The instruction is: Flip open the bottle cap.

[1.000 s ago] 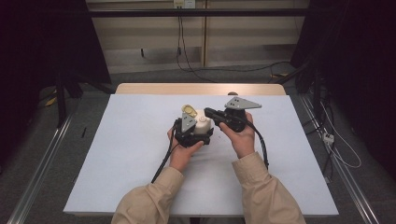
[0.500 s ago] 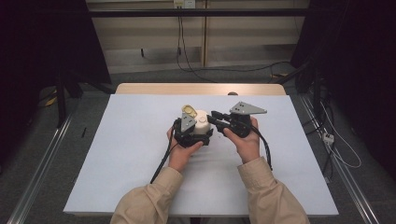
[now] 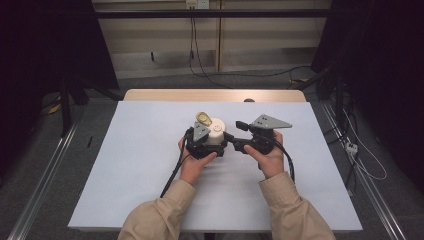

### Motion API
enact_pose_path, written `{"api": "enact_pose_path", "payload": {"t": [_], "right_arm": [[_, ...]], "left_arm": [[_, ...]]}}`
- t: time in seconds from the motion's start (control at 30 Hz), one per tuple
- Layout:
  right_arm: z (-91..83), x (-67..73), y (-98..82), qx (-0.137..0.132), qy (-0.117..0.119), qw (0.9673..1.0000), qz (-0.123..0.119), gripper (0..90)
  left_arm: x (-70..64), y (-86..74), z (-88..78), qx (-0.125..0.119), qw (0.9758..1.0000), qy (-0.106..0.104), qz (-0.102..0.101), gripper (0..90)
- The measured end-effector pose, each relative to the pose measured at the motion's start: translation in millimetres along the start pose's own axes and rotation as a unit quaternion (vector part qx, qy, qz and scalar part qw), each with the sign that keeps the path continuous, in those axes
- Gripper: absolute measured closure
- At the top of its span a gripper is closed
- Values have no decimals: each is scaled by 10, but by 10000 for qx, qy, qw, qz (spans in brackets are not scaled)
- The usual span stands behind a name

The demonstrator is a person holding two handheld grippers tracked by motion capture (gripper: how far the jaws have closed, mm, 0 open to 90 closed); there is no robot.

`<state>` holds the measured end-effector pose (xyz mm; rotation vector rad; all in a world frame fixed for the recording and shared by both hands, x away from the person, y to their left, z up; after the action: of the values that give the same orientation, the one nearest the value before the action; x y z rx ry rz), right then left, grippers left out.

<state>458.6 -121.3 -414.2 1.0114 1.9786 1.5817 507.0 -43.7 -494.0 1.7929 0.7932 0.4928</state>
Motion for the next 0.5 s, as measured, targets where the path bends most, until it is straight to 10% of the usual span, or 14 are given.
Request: {"api": "enact_pose_path", "payload": {"t": [0.5], "right_arm": [[-130,-70,-149,-33,-159,9996,222,135]], "left_arm": [[-17,-18,-81,238,9996,-150,43,36]]}}
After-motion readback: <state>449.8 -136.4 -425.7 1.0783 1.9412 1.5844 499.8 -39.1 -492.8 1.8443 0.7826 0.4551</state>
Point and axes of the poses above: each handheld gripper's, and its own axes: z roughly forward along the jaws, y roughly out of its top, x roughly to its left, the point moved 10 cm from there along z, roughly forward along the jaws, and after that the axes turned 1 degree about -x, right-handed, at the moved point
